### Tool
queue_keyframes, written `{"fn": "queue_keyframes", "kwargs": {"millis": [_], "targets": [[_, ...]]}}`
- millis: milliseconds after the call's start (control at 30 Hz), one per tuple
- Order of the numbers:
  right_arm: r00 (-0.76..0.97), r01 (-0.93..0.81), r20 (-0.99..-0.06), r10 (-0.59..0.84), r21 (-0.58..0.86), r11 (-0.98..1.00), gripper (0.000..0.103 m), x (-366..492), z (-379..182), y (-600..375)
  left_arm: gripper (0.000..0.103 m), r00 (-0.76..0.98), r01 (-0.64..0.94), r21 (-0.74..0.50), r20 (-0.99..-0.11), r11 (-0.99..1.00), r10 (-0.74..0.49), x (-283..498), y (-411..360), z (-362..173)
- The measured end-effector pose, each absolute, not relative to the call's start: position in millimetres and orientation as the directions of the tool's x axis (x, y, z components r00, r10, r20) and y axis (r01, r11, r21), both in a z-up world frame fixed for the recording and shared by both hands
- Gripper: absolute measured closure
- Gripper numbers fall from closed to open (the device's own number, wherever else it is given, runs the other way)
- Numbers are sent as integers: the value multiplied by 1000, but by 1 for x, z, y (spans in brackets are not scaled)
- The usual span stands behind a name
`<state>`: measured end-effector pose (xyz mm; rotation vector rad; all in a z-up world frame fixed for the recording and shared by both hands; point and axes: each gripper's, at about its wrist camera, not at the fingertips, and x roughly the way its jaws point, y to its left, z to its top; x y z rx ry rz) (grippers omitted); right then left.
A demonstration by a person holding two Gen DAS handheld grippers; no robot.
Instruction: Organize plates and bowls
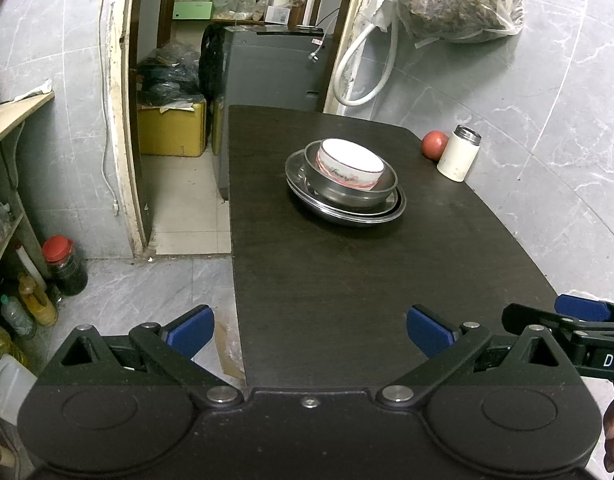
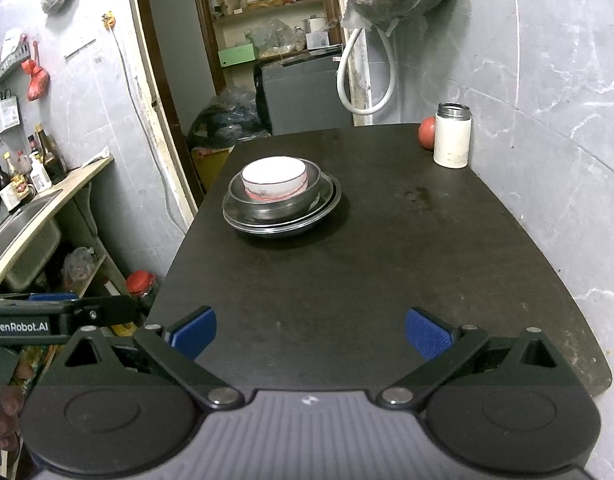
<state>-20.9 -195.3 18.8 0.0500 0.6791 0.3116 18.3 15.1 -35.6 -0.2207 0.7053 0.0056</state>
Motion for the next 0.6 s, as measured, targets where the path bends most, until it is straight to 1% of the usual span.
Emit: {"fn": "queue_keyframes", "kwargs": {"millis": [600], "targets": [[733, -261, -615, 289, 139, 955, 0, -18, 19, -194, 1, 769, -72, -197, -635, 978, -71, 23, 15, -35]]}}
